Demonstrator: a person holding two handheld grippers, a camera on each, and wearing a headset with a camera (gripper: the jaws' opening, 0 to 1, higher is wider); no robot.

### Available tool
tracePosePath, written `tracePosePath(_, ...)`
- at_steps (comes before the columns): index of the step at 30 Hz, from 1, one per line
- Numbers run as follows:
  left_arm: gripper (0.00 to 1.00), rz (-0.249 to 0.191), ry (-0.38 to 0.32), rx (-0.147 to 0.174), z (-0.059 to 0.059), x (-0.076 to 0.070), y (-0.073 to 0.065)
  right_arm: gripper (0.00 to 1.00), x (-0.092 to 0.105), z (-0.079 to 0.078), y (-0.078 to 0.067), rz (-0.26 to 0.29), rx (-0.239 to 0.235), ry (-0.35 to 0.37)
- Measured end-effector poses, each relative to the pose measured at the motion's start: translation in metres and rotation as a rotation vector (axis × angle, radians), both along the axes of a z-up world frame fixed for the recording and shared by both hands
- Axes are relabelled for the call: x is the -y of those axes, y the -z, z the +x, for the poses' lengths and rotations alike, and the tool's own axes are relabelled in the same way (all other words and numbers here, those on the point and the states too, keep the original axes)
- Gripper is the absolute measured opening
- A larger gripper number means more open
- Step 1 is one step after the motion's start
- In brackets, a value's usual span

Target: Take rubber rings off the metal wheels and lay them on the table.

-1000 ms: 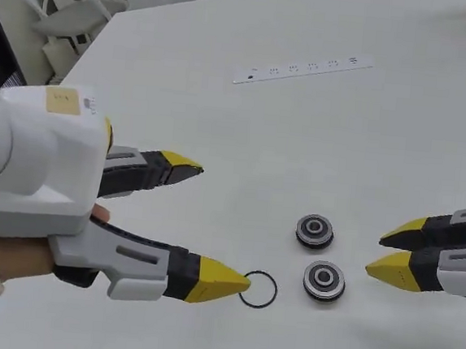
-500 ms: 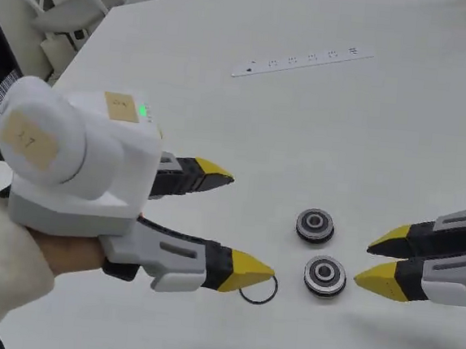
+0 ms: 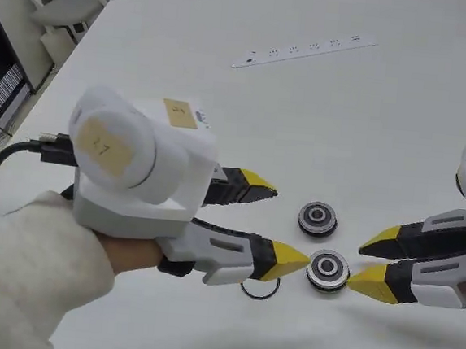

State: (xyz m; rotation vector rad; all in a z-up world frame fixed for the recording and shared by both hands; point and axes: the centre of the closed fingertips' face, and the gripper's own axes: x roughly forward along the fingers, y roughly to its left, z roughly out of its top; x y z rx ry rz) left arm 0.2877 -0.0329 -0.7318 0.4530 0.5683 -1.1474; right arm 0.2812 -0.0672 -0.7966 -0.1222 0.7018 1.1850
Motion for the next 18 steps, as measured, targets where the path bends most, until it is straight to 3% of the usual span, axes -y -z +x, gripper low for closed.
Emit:
tracePosePath(11,0.31,-0.011,0.032,-0.037,-0.006,0.022,0.022,0.25,-0.005,-0.002,0.005,0.002,-0.003,-0.022)
tracePosePath(18,0.27,-0.007,0.000,-0.060,-0.006,0.027,0.040,0.25,-0.007,-0.003,0.009,-0.006,-0.001,-0.031)
